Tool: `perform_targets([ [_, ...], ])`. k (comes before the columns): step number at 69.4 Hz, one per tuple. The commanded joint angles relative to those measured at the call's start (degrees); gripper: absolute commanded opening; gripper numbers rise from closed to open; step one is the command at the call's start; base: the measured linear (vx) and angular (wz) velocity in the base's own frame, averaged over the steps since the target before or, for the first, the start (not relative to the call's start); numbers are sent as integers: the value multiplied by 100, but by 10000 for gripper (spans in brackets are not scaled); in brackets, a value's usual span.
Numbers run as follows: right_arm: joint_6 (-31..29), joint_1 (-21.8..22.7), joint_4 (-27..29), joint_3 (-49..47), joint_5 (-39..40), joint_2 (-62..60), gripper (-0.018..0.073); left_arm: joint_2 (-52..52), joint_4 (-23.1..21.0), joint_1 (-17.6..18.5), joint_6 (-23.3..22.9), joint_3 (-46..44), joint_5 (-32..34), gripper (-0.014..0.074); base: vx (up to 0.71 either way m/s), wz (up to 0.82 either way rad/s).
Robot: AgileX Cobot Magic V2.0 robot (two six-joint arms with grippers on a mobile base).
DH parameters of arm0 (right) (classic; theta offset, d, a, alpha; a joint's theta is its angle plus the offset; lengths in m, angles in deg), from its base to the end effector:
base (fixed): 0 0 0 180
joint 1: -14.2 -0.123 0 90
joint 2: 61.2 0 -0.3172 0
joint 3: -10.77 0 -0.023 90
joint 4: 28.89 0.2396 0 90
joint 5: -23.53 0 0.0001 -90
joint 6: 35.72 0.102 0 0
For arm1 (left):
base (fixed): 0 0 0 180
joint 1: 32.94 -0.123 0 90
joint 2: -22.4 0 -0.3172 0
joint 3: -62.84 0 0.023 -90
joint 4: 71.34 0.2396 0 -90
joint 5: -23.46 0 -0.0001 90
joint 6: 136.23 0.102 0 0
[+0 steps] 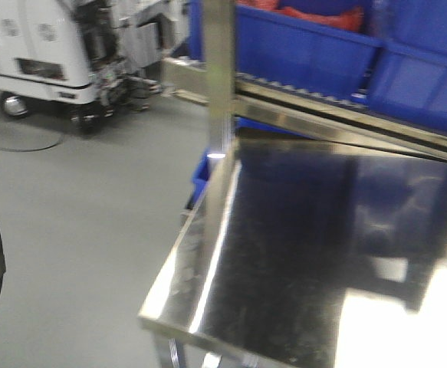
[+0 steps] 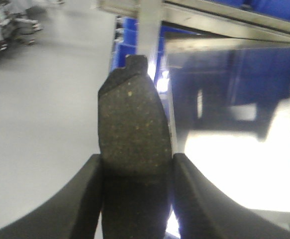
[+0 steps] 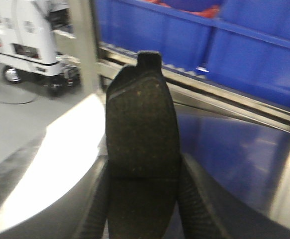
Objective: Move and align brake pads A on conveyor
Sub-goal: 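Back the base away and turn from the steel table, then drive along the yellow floor line past the striped cones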
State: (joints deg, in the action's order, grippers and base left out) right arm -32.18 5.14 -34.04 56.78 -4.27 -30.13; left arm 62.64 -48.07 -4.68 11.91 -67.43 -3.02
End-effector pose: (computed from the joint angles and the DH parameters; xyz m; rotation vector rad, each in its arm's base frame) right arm 0.0552 0.0045 0.3366 -0.1312 1.8243 0.0606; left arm 0.0867 -0.0262 0.3092 0.1906 1.9928 -0.2621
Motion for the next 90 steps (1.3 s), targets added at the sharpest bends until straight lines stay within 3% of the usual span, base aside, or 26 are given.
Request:
perform_targets([
  [1,-49,44,-61,-160,582,30,-4,-5,99,21,-49,-166,469,-6,-18,74],
  [56,-49,44,-61,-160,582,30,-4,-5,99,21,-49,-166,469,-6,-18,72],
  [90,-49,44,-61,-160,582,30,-4,-5,99,21,-49,-166,469,-6,-8,97],
])
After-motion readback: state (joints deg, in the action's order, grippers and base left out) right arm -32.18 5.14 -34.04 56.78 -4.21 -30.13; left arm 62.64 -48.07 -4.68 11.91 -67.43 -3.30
